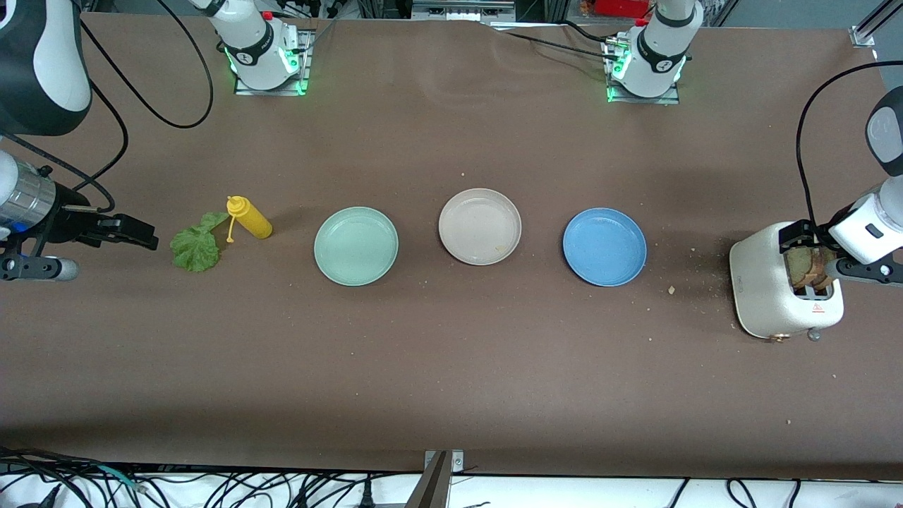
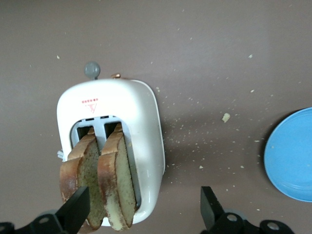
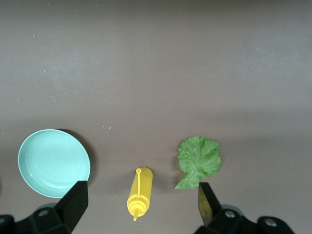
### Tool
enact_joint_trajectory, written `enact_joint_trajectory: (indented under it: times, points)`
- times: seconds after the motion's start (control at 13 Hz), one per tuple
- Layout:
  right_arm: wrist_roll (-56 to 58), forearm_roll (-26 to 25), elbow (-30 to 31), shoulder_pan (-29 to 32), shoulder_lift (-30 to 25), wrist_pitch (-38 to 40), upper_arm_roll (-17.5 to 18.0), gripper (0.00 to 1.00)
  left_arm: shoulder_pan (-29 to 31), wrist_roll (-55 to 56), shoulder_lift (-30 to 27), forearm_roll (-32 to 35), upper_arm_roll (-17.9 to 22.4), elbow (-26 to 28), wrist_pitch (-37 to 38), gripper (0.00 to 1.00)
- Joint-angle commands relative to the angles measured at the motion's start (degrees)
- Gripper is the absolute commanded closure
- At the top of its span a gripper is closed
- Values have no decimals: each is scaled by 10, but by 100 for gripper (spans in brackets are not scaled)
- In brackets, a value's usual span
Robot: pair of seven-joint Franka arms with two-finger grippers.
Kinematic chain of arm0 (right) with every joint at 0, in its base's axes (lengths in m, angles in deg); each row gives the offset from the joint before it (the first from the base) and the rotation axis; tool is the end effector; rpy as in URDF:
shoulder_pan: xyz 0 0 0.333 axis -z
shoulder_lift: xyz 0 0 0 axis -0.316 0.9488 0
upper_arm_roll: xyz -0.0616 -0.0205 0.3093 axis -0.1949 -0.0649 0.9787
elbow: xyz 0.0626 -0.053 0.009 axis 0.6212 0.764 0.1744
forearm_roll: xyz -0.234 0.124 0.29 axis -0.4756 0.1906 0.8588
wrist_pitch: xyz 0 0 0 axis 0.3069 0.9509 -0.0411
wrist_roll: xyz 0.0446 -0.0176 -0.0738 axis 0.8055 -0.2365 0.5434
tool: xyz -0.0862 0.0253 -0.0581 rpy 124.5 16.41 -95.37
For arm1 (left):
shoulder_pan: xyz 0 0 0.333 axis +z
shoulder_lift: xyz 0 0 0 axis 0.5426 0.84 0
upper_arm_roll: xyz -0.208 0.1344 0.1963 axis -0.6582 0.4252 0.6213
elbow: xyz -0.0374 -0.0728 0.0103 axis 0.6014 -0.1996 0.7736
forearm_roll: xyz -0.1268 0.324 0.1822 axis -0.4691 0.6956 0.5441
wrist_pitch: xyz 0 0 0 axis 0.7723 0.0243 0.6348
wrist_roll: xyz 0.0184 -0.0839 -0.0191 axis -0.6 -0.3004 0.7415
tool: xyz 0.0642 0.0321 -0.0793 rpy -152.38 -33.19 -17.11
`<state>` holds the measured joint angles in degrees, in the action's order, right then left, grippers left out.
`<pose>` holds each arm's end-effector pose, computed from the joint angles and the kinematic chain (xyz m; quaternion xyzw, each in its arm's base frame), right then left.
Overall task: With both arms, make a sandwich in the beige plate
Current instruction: 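Grasp the toast slice with the left gripper and lift it out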
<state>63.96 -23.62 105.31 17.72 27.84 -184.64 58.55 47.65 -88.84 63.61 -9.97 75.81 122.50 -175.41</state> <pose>0.6433 0.0137 0.5308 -0.9996 0.0222 0.0133 0.0082 0.6044 0.1156 0.4295 -0.9955 0.0764 0.0213 0.0516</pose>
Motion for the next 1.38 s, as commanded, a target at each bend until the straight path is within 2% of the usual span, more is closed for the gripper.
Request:
enact_joint_trajectory:
  times: [0.0,0.23,0.31,0.38,0.46,0.54,0.69,1.08,1.31]
  points:
    - [-4,7,6,4,-7,2,2,0,17,-14,-16,12,-5,36,-29,2]
    - [-4,8,6,3,-7,2,2,0,35,-14,-16,7,-5,70,-74,4]
    - [-4,8,6,3,-7,2,2,0,40,-14,-16,6,-5,80,-87,8]
    - [-3,8,6,3,-7,2,3,0,43,-13,-14,6,-5,81,-88,20]
    - [-4,8,6,3,-7,2,2,0,44,-13,-10,6,-5,81,-89,39]
    - [-4,8,6,3,-7,2,3,0,44,-3,-2,5,-5,81,-88,64]
    - [-3,8,6,1,-7,2,3,0,44,2,0,6,-4,80,-81,100]
    - [-3,9,6,-1,-7,2,3,0,47,8,-8,12,-2,59,-59,100]
    - [-3,9,6,-1,-6,1,4,0,49,-12,-8,14,-3,-7,30,100]
